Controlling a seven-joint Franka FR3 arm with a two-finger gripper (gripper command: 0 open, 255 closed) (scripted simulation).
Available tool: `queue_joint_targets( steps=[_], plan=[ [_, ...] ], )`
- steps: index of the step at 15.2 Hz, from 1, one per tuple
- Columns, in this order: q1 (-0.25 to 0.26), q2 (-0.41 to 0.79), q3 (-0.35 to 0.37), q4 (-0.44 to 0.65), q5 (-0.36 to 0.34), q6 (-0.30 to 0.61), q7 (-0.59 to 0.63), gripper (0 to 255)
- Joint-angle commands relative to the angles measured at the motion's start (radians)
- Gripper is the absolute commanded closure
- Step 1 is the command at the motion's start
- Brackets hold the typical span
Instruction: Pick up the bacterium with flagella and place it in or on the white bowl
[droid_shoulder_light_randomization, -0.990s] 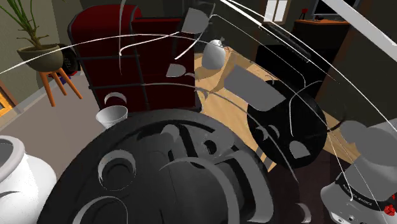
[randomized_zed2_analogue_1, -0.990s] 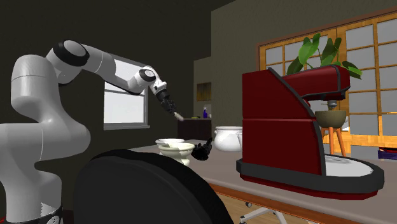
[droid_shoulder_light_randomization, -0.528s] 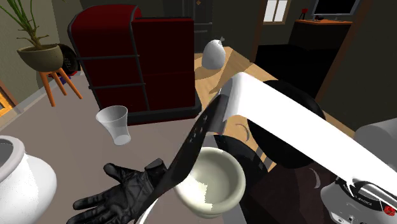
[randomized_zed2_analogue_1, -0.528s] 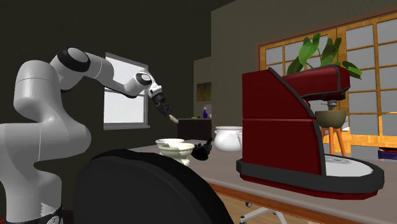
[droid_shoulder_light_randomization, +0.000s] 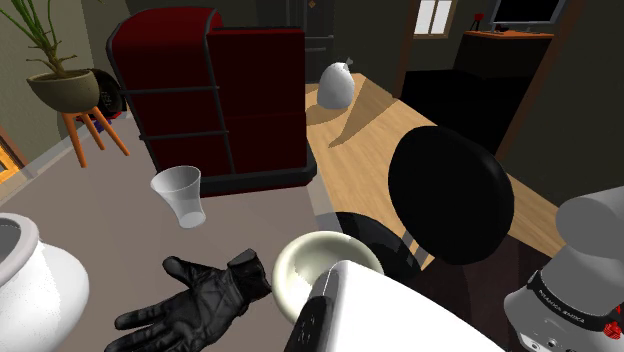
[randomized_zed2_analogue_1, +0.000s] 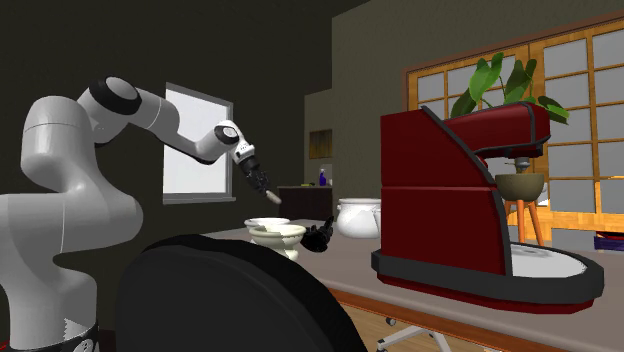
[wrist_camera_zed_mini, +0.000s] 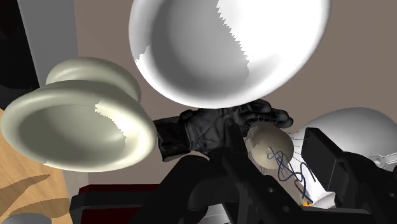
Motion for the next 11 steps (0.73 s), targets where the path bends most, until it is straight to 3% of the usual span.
queue_joint_targets(
  steps=[1, 11],
  plan=[
    [0.003, -0.006, 0.005, -0.02, 0.003, 0.021, 0.007, 255],
    [0.003, -0.014, 0.013, -0.049, 0.009, 0.052, 0.014, 255]
  ],
)
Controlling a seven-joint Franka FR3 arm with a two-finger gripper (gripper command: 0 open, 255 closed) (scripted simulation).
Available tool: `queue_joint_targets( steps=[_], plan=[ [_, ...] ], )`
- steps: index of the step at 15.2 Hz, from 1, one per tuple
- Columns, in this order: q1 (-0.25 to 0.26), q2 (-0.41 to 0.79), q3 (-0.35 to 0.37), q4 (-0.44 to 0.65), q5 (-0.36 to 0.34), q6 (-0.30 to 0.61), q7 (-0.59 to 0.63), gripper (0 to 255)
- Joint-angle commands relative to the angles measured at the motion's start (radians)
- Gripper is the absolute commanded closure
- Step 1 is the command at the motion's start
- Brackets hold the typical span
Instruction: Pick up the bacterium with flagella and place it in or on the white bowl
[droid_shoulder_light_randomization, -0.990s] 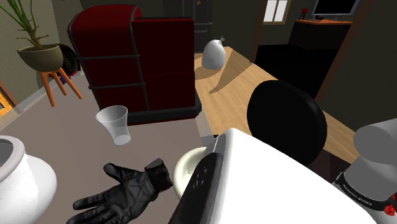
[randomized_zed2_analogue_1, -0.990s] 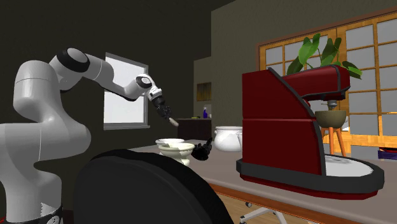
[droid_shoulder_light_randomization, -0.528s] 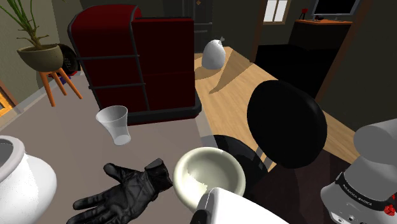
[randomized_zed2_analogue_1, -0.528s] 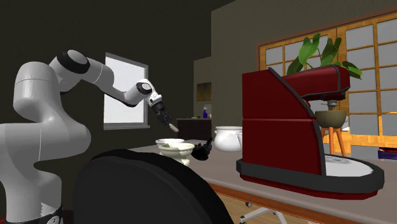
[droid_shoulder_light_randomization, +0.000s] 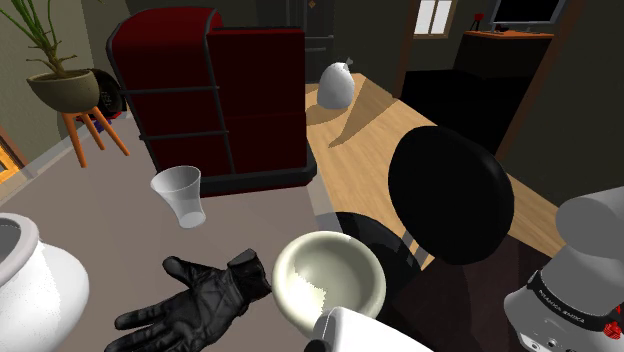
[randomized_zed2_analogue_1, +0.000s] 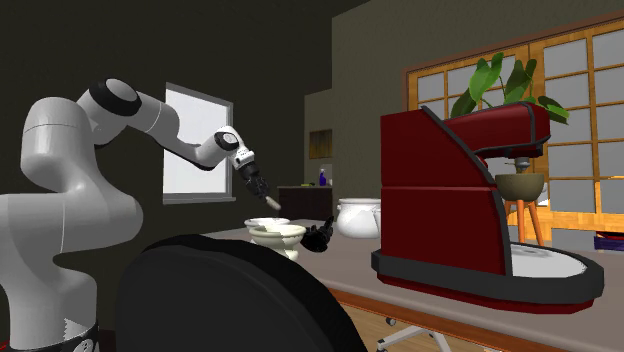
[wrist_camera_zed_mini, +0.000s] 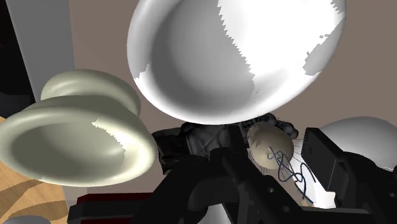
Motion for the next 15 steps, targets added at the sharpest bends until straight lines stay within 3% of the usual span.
queue_joint_targets(
  steps=[1, 6, 10, 15],
  plan=[
    [0.0, 0.0, 0.0, 0.0, 0.0, 0.0, 0.0, 0],
    [0.0, 0.0, 0.0, 0.0, 0.0, 0.0, 0.0, 0],
    [0.064, 0.028, -0.044, 0.072, -0.026, -0.111, 0.016, 0],
    [0.064, 0.028, -0.044, 0.072, -0.026, -0.111, 0.016, 0]
  ],
)
